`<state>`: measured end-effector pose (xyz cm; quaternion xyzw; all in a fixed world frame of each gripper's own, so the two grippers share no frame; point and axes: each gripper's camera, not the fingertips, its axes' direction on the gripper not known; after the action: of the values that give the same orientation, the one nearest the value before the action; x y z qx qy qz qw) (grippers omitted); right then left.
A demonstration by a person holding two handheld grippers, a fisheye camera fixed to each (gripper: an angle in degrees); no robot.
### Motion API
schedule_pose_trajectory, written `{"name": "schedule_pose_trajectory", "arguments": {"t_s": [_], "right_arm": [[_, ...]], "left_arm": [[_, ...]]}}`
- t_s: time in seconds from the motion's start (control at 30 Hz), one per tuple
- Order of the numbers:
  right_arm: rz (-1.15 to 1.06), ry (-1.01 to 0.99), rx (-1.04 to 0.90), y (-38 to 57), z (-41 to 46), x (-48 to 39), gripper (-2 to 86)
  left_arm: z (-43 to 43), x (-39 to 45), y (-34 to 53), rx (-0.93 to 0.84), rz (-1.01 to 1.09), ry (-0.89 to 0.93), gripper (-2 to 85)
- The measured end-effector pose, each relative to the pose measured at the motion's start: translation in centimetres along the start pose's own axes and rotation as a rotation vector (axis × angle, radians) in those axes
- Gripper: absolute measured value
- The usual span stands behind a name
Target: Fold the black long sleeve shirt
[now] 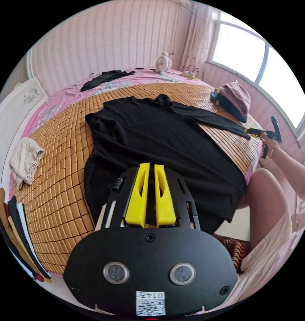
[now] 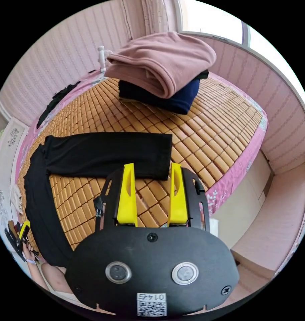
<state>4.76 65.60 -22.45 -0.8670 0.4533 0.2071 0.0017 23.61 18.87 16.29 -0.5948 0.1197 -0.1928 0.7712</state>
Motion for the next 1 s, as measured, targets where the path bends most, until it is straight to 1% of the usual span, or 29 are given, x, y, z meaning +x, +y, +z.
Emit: {"name": "schedule_pose_trajectory", "arguments": {"t_s": [0.03,0.07,0.13,0.2,0.23,0.3,0.37,0.4,0.47,0.5,0.57,0.6,0.63,0.67,0.7,0.77,0.8,0.83,0.87,0.9,0.93,0.97,1.0], "right_arm": [[0.020,0.018,-0.034,0.1,1.0,0.3,10.6],[-0.031,0.026,0.006,0.6,0.6,0.0,8.2],[-0.067,0.015,-0.026,0.9,0.7,-0.4,5.4],[-0.088,-0.001,-0.057,1.0,0.6,-0.5,3.3],[-0.100,-0.046,-0.077,0.9,0.4,-0.7,2.6],[-0.116,-0.134,-0.042,0.7,-0.9,-1.2,1.9],[-0.161,-0.296,0.119,-0.1,-4.4,-3.1,1.4],[-0.180,-0.350,0.156,-0.4,-5.5,-3.9,1.3],[-0.302,-0.596,0.313,-1.5,-10.0,-8.0,1.2],[-0.341,-0.663,0.350,-1.7,-11.2,-9.2,1.2],[-0.534,-0.917,0.470,-1.0,-15.9,-14.7,1.4],[-0.590,-0.975,0.487,-0.6,-17.0,-16.1,1.4],[-0.708,-1.084,0.504,0.8,-19.0,-18.9,1.6],[-0.830,-1.177,0.495,2.6,-20.5,-21.5,1.9],[-0.896,-1.216,0.481,3.7,-21.1,-22.8,2.1],[-1.143,-1.309,0.350,9.0,-21.8,-27.1,3.3],[-1.196,-1.313,0.297,10.5,-21.5,-28.1,4.0],[-1.287,-1.288,0.181,13.5,-20.2,-29.8,5.5],[-1.350,-1.217,0.044,16.4,-18.1,-31.2,6.4],[-1.367,-1.174,-0.027,17.6,-16.9,-31.8,6.9],[-1.400,-1.093,-0.159,19.8,-14.6,-32.4,7.7],[-1.408,-1.039,-0.250,21.3,-12.7,-32.3,8.2],[-1.401,-1.019,-0.283,21.8,-12.0,-32.2,8.3]], "left_arm": [[0.4,-0.5,-0.2,-0.012,-0.012,-0.015,0.8],[1.5,-1.4,-0.3,-0.052,-0.033,-0.051,-0.2],[3.3,-2.2,-0.3,-0.181,-0.077,-0.068,-0.7],[3.4,-2.0,0.3,-0.181,-0.052,-0.100,-0.9],[3.4,-2.1,0.4,-0.172,-0.047,-0.104,-0.9],[3.1,-3.2,1.0,-0.149,-0.078,-0.070,-1.0],[2.6,-4.7,1.4,-0.132,-0.133,-0.021,-1.0],[1.8,-5.5,1.8,-0.102,-0.163,0.007,-1.0],[0.0,-6.4,2.6,-0.035,-0.184,0.043,-1.0],[-1.4,-6.9,3.1,0.000,-0.192,0.066,-1.0],[-3.6,-7.5,4.0,0.052,-0.200,0.079,-1.0],[-5.2,-8.0,4.7,0.089,-0.201,0.083,-1.0],[-6.1,-8.2,5.0,0.106,-0.201,0.087,-1.0],[-7.6,-8.8,5.8,0.132,-0.203,0.098,-1.0],[-9.0,-9.5,6.7,0.150,-0.211,0.105,-1.0],[-10.8,-10.6,8.2,0.166,-0.232,0.094,-1.0],[-11.9,-11.5,9.2,0.175,-0.250,0.073,-1.0],[-12.4,-11.9,9.8,0.177,-0.259,0.061,-1.0],[-13.1,-12.7,10.9,0.176,-0.277,0.039,-1.0],[-13.6,-13.6,12.0,0.167,-0.297,0.017,-1.0],[-13.8,-14.0,12.5,0.162,-0.307,0.007,-0.9],[-14.0,-14.9,13.3,0.150,-0.325,-0.007,-0.9],[-14.1,-15.6,14.0,0.140,-0.338,-0.014,-0.9]]}}
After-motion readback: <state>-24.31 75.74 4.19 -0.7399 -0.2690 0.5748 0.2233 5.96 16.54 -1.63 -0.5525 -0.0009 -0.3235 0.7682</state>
